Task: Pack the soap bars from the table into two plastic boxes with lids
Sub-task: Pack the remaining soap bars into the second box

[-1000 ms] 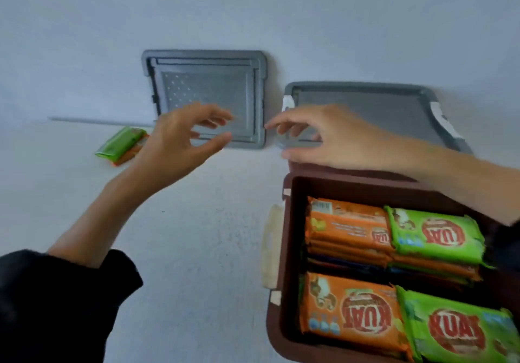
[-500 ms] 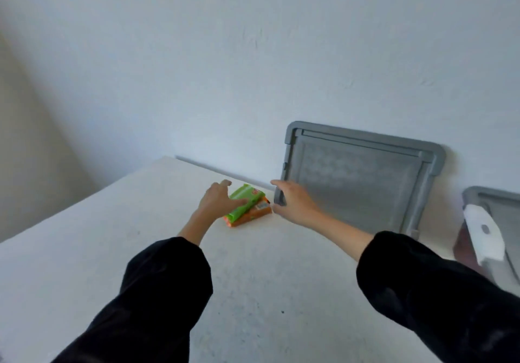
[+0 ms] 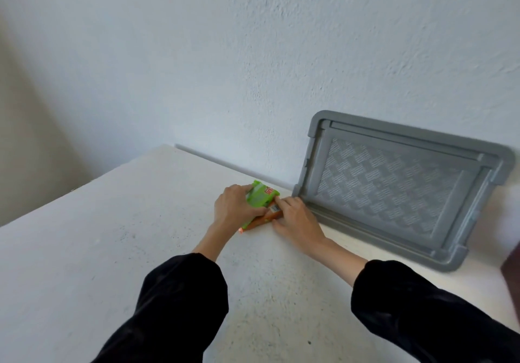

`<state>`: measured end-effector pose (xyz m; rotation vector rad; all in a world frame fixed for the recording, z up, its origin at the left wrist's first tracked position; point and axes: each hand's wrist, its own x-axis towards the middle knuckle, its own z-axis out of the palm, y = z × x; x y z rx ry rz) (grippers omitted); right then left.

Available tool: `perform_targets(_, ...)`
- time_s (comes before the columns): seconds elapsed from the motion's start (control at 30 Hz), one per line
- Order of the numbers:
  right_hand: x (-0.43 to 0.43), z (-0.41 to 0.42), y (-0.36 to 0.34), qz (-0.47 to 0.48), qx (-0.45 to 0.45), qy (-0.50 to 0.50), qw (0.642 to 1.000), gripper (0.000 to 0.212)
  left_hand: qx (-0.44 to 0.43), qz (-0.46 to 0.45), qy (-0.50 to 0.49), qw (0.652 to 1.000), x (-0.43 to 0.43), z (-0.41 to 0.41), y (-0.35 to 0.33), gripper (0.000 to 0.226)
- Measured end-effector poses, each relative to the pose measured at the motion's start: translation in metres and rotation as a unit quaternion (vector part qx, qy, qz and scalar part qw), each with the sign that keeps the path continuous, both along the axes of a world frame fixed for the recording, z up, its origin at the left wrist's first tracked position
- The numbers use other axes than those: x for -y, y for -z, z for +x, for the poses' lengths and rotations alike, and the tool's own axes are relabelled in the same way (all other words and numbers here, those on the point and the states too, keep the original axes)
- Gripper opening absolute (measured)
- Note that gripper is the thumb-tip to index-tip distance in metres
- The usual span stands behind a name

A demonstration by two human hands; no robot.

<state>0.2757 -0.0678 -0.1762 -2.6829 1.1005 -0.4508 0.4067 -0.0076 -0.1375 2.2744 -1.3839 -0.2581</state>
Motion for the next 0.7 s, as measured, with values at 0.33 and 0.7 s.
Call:
perform_targets(0.33,0.003,0.013,-0.022,-0.008,-0.107,-0.037,0.994,0.058,-0.023,-0.002,-0.103,0.994,-0.046,0.042,-0.009,0.051)
perform_targets(0.7,0.007,0.035,-0.045,0.039,-0.233,-0.17,0.957,0.072,-0.029,0.024,-0.139,0.989,-0.08,0.048,-0.004,0.053)
